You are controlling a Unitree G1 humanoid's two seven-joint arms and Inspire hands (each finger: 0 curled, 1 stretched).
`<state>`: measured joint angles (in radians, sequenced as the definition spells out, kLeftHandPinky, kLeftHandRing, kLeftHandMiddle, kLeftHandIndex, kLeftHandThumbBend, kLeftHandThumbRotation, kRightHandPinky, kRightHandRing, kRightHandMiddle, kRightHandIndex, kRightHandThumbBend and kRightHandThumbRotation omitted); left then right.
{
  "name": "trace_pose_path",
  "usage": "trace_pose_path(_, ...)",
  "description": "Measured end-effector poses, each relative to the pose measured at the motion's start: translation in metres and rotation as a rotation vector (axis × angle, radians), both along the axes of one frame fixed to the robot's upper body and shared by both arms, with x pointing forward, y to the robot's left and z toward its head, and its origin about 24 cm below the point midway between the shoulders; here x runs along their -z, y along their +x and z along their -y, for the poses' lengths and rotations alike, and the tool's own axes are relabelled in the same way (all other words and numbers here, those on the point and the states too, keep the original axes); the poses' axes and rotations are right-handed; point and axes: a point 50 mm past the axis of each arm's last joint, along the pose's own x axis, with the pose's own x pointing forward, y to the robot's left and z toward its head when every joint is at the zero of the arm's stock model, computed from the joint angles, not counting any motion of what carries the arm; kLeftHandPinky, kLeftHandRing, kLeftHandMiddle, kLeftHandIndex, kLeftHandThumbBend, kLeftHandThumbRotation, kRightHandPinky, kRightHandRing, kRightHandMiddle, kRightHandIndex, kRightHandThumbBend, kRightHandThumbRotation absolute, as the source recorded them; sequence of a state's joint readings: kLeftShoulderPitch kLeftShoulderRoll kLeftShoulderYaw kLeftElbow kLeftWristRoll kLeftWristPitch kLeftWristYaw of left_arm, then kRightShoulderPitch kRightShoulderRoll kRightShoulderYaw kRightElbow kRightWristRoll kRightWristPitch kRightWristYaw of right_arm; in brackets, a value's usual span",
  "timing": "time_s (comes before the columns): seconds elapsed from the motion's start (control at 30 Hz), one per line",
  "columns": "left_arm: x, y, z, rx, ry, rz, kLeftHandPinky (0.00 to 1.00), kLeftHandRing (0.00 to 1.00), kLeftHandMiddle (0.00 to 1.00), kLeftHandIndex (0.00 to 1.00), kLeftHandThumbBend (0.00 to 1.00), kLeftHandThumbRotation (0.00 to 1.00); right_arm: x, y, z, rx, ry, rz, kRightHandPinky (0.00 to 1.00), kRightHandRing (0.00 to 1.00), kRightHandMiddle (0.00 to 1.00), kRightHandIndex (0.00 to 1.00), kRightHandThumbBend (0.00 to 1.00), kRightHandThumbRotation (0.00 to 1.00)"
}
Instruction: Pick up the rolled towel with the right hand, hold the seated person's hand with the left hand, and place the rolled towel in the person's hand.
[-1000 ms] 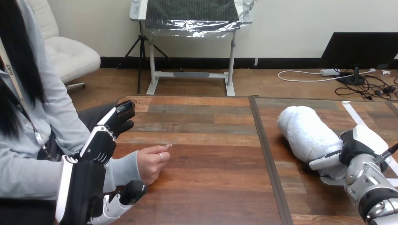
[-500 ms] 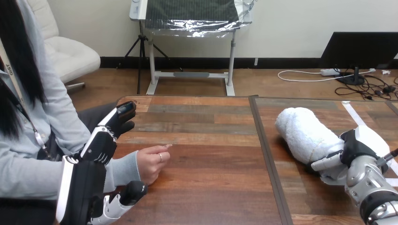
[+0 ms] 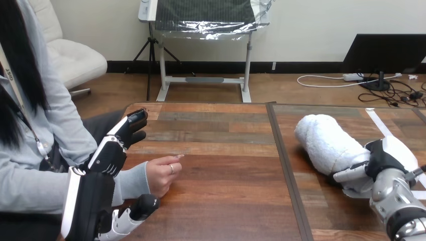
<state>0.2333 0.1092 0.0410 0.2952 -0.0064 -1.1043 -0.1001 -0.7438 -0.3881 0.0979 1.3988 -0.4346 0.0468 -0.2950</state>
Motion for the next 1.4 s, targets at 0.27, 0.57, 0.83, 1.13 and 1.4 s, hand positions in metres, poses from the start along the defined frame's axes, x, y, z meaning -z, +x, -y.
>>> trace_pose_path(0.27, 0.0, 0.0, 0.0, 0.007, 0.008, -0.001, 0.82, 0.88, 0.88, 0.84, 0.98, 0.78, 0.002, -0.003, 0.001, 0.017, 0.039, 0.048, 0.47, 0.55, 0.59, 0.5, 0.91, 0.0)
trace_pose_path(0.57, 0.0, 0.0, 0.0, 0.014, 0.054, -0.006, 0.81, 0.88, 0.88, 0.85, 0.97, 0.78, 0.005, -0.007, 0.001, 0.037, 0.095, 0.108, 0.44, 0.5, 0.53, 0.47, 0.92, 0.0)
trace_pose_path(0.83, 0.001, 0.0, 0.001, 0.024, 0.103, -0.014, 0.8, 0.87, 0.87, 0.85, 1.0, 0.8, 0.007, -0.008, -0.002, 0.063, 0.177, 0.173, 0.43, 0.48, 0.5, 0.46, 0.91, 0.0)
trace_pose_path(1.13, 0.004, 0.001, 0.0, 0.022, 0.159, -0.044, 0.78, 0.85, 0.87, 0.85, 1.0, 0.81, 0.01, -0.006, -0.017, 0.05, 0.274, 0.249, 0.38, 0.43, 0.49, 0.47, 0.89, 0.0)
trace_pose_path(1.4, 0.005, 0.003, -0.004, 0.012, 0.199, -0.07, 0.78, 0.86, 0.87, 0.86, 1.0, 0.74, 0.012, -0.004, -0.033, 0.013, 0.332, 0.292, 0.35, 0.4, 0.48, 0.47, 0.86, 0.0)
